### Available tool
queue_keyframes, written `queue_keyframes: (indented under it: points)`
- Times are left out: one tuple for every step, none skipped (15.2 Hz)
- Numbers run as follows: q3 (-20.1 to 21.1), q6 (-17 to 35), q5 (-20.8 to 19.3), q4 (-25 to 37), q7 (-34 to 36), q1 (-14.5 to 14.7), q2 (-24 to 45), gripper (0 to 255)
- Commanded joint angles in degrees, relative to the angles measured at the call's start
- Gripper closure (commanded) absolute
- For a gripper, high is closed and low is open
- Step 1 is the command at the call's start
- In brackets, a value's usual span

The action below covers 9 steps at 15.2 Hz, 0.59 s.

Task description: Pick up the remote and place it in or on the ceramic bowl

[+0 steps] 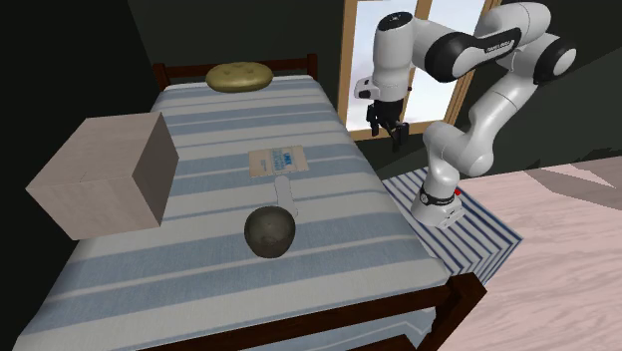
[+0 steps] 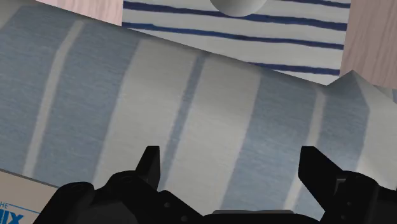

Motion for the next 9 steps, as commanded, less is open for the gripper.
queue_keyframes:
  points:
    - [0.0, 0.0, 0.0, 0.0, 0.0, 0.0, 0.0, 0]
    - [-1.4, 1.6, -1.1, -0.6, -3.0, 0.3, 0.6, 0]
    - [-2.8, 3.2, -2.1, -1.0, -5.9, 0.6, 1.4, 0]
    - [-4.2, 4.8, -3.1, -1.4, -8.9, 0.9, 2.3, 0]
    - [-5.6, 6.5, -4.0, -1.6, -11.8, 1.1, 3.3, 0]
    - [-7.0, 8.2, -4.8, -1.7, -14.7, 1.5, 4.4, 0]
    - [-8.4, 10.0, -5.6, -1.8, -17.6, 1.8, 5.7, 0]
    - [-9.7, 11.7, -6.2, -1.7, -20.5, 2.2, 7.0, 0]
    - [-11.1, 13.5, -6.8, -1.5, -23.3, 2.5, 8.5, 0]
